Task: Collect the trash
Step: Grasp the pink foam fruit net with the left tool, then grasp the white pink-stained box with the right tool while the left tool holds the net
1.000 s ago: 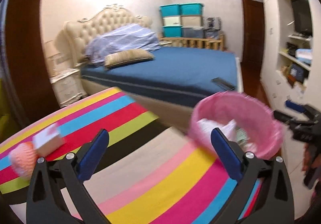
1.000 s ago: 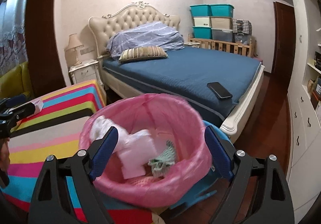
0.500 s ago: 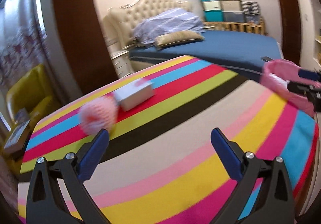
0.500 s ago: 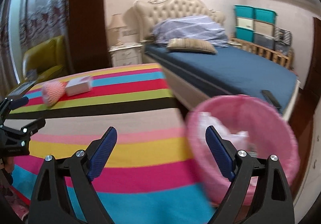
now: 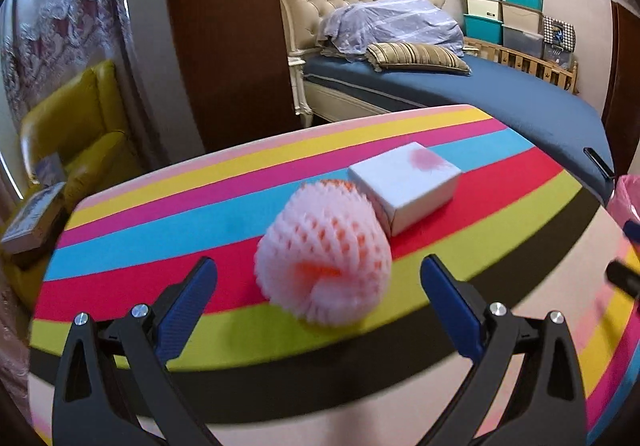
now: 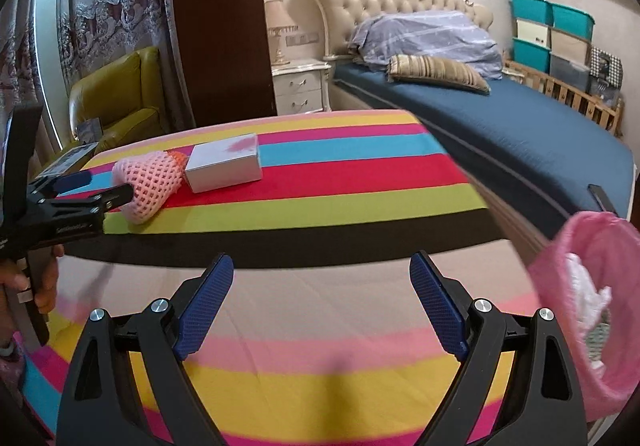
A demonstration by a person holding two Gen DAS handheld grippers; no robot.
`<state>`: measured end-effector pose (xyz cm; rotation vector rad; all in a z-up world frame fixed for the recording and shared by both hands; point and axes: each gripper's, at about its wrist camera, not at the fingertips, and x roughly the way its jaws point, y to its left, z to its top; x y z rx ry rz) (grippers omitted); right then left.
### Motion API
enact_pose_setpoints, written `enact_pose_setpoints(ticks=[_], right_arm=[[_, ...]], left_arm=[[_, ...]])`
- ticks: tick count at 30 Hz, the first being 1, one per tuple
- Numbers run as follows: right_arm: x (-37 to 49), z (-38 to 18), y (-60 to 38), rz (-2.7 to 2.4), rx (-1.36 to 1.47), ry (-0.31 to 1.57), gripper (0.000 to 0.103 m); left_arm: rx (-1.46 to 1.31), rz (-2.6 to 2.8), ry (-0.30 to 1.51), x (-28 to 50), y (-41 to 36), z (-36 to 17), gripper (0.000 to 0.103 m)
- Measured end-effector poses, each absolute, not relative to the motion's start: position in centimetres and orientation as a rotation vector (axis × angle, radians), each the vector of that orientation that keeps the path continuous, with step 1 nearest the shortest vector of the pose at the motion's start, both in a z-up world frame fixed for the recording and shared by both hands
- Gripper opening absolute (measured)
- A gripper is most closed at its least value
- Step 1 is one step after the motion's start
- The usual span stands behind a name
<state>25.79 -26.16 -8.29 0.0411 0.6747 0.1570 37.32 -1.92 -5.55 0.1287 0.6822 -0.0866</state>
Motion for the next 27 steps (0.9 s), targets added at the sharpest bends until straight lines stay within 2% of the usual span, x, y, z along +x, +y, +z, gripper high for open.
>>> enact_pose_setpoints(ticks=[6, 8, 9, 12, 13, 16, 27], right_arm=[[29.4, -8.5, -24.2, 0.169, 0.026, 0.697, 0.085], [30.4, -8.5, -24.0, 0.168, 0.036, 0.701, 0.085], [30.9, -8.5, -23.8, 0.167, 0.040, 0.704, 0.085], [32.6, -8.7, -22.9, 0.176, 0.039, 0.724, 0.085], [33.2, -8.7, -22.4, 0.182, 0.034, 0.730, 0.085], [34.6, -8.7, -20.9, 0.193, 0.012, 0.736, 0.085], [39.0, -9.6, -13.8, 0.246, -0.070, 0.797, 0.085]], left_arm=[[0.112, -0.122, 0.728, 41.8, -1.9, -7.1, 0.096], [0.110, -0.137, 0.737, 42.7, -1.7, -7.3, 0.082], [0.102, -0.160, 0.747, 43.0, -1.5, -7.5, 0.066], [0.079, -0.209, 0.736, 43.0, -1.1, -7.5, 0.047], [0.088, -0.211, 0.725, 42.8, -1.1, -7.4, 0.044], [0.076, -0.215, 0.708, 42.4, -0.8, -7.1, 0.041], [-0.051, -0.084, 0.703, 43.1, 4.3, -7.2, 0.041]])
